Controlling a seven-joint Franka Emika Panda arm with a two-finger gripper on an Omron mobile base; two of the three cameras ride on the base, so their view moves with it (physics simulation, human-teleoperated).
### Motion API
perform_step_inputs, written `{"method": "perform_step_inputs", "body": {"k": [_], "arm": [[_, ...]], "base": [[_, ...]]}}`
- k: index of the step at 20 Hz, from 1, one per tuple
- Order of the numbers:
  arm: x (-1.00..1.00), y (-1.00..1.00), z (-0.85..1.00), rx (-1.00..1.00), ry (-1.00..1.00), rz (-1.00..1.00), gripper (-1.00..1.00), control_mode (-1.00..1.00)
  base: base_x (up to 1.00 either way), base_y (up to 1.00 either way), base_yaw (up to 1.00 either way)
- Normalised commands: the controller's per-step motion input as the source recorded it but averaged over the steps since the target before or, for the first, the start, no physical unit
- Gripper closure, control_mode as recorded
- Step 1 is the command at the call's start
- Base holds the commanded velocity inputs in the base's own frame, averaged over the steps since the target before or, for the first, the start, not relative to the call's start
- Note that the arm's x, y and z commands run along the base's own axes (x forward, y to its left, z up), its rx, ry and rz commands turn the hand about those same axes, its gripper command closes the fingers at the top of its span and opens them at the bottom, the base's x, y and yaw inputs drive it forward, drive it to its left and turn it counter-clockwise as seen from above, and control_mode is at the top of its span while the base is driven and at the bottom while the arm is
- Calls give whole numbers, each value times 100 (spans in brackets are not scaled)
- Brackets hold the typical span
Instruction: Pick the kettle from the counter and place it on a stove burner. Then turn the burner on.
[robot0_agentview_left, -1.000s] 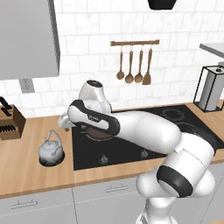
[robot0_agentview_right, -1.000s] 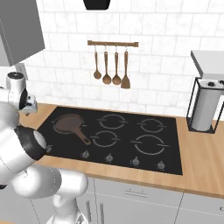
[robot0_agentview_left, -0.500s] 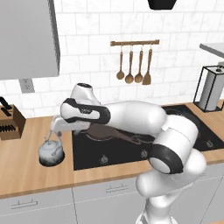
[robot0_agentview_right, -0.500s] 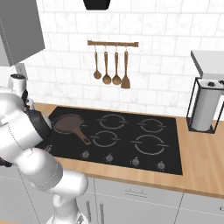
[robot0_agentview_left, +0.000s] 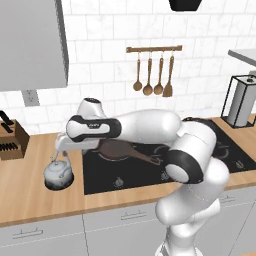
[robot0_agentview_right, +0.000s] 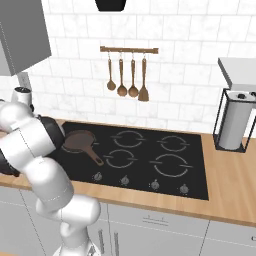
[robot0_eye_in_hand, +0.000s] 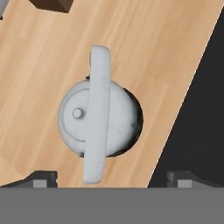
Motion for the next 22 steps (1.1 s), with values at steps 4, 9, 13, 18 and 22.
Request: {"method": "perform_step_inputs", "body": {"k": [4, 9, 13, 18, 22], "arm": [[8, 22, -4, 0, 0, 0, -100, -100], [13, 18, -15, 0, 0, 0, -100, -100], [14, 11, -21, 0, 0, 0, -100, -100], [15, 11, -10, 0, 0, 0, -100, -100], [14, 11, -8, 0, 0, 0, -100, -100]], "base": [[0, 0, 0], [0, 0, 0], [0, 0, 0], [0, 0, 0], [0, 0, 0]]}}
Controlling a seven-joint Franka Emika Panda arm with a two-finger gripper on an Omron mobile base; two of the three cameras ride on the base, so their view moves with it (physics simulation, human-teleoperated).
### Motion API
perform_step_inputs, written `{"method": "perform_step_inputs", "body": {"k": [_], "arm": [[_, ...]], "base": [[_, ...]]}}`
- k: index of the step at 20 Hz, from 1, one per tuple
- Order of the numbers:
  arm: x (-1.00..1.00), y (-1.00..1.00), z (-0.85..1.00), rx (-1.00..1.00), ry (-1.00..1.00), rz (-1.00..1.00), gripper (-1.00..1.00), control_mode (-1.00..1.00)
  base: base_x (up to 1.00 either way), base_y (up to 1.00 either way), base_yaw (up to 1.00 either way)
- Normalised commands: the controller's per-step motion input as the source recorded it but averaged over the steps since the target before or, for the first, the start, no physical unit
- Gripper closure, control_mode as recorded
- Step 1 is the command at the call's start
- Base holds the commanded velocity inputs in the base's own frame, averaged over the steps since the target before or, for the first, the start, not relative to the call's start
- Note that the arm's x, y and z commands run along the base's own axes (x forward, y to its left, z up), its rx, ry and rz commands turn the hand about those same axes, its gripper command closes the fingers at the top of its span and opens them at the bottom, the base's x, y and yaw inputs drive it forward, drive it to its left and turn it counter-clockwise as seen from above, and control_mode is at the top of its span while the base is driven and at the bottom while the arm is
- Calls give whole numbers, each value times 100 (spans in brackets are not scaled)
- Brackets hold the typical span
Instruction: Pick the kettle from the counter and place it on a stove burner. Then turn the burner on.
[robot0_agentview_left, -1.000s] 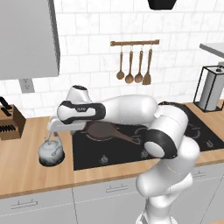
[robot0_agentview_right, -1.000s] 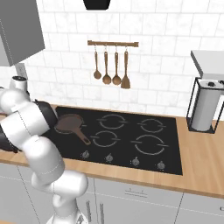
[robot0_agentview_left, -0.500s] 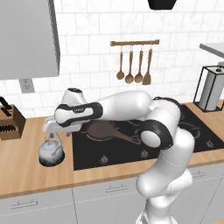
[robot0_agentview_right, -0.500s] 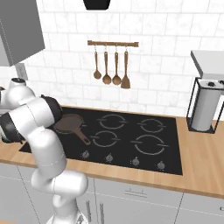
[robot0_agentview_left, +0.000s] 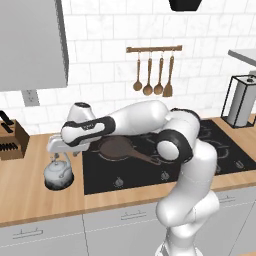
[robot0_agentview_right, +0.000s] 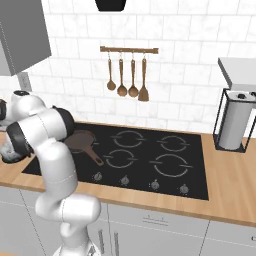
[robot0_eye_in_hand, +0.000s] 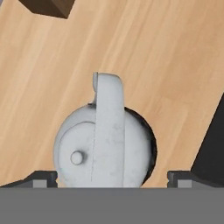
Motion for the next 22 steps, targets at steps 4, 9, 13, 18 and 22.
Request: {"method": "perform_step_inputs", "body": {"k": [4, 9, 13, 18, 22], "arm": [[8, 7, -20, 0, 0, 0, -100, -100], [0, 3, -8, 0, 0, 0, -100, -100], [0, 0, 0, 0, 0, 0, 100, -100], [0, 0, 0, 0, 0, 0, 100, -100], [-1, 0, 0, 0, 0, 0, 100, -100]], "base": [[0, 0, 0], [0, 0, 0], [0, 0, 0], [0, 0, 0], [0, 0, 0]]}}
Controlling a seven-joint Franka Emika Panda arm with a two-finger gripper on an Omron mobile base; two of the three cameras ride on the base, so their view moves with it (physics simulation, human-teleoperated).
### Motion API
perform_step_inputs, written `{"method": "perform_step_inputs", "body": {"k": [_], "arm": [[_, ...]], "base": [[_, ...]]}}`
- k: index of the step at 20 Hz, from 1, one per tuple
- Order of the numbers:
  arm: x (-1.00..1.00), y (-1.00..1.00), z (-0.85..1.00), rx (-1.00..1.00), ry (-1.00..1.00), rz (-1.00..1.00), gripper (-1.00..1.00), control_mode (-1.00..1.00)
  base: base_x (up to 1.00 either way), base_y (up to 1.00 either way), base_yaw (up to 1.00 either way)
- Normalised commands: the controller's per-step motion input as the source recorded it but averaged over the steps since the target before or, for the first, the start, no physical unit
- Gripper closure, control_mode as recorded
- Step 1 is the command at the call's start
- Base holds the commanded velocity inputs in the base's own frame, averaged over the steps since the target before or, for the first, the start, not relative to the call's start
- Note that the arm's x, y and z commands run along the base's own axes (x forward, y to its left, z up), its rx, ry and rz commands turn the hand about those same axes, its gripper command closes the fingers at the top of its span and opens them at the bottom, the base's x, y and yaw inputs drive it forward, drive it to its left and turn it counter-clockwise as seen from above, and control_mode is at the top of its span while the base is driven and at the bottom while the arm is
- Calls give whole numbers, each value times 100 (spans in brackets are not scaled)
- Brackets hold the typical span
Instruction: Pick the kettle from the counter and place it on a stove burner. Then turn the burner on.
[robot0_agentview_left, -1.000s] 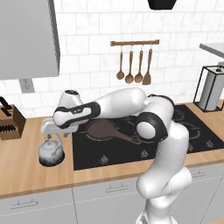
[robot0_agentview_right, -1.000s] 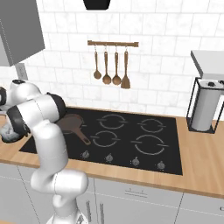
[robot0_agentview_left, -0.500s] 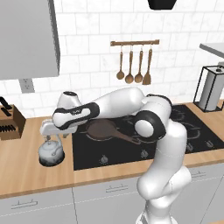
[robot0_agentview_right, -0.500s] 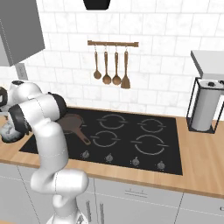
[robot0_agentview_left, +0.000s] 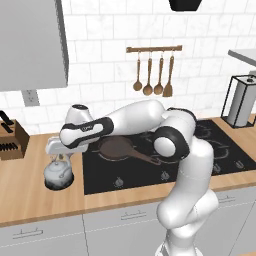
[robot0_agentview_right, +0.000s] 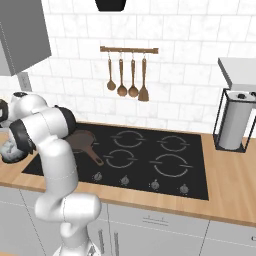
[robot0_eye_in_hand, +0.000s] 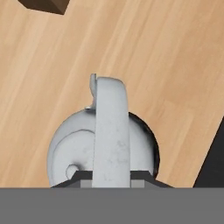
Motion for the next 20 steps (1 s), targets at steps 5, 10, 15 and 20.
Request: {"method": "perform_step_inputs", "body": {"k": [5, 10, 15, 20], "arm": [[-37, 0, 19, 0, 1, 0, 100, -100], [-86, -9, 60, 0, -1, 0, 100, -100], [-70, -50, 68, 0, -6, -1, 100, -100], [-39, -89, 63, 0, -4, -2, 100, -100]], "base": [[0, 0, 0], [0, 0, 0], [0, 0, 0], [0, 0, 0]]}}
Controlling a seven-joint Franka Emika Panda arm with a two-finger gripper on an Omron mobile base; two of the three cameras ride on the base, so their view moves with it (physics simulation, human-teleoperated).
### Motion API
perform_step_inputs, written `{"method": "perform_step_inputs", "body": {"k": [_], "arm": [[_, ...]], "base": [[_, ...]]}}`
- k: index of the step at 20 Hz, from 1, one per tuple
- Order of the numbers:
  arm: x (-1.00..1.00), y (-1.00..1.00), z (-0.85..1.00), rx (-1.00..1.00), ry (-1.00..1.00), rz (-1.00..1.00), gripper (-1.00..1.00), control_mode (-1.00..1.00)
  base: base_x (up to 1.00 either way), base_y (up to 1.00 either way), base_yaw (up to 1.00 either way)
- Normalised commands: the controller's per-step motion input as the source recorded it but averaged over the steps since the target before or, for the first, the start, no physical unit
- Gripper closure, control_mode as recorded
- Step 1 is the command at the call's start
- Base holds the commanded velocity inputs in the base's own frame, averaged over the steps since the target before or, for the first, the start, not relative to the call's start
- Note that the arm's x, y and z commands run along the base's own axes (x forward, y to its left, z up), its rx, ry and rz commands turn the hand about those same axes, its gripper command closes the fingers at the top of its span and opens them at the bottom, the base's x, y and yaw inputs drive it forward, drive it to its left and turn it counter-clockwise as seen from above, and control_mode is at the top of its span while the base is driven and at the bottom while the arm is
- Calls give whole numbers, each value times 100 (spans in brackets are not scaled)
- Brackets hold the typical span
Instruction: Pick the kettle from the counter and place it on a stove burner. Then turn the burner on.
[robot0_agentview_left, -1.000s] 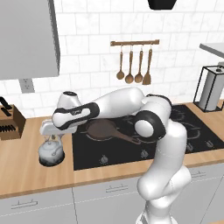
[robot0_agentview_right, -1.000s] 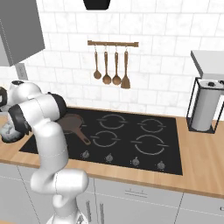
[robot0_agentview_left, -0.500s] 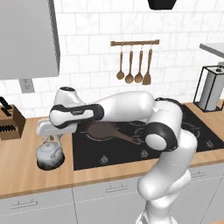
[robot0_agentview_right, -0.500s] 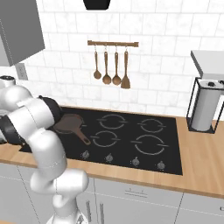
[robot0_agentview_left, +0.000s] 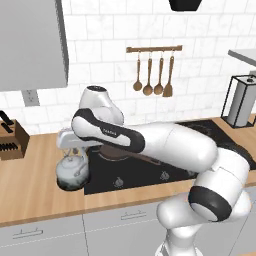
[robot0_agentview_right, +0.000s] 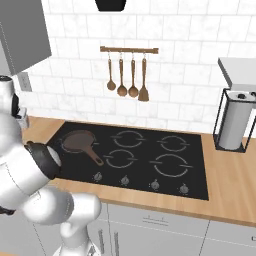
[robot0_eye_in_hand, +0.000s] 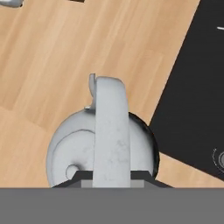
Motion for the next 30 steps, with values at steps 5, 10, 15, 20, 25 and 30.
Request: {"method": "perform_step_inputs", "body": {"k": [5, 10, 15, 20, 25, 30], "arm": [[-2, -99, 63, -1, -1, -5, 100, -100], [7, -100, 46, 0, -4, -13, 100, -100], [4, -100, 33, 0, -10, -15, 100, -100], [2, -100, 24, -4, -5, -15, 100, -100], [27, -100, 40, -10, 0, -13, 100, -100], [45, -100, 29, -13, 12, -9, 100, -100]], "base": [[0, 0, 0], [0, 0, 0], [0, 0, 0], [0, 0, 0], [0, 0, 0], [0, 0, 0]]}}
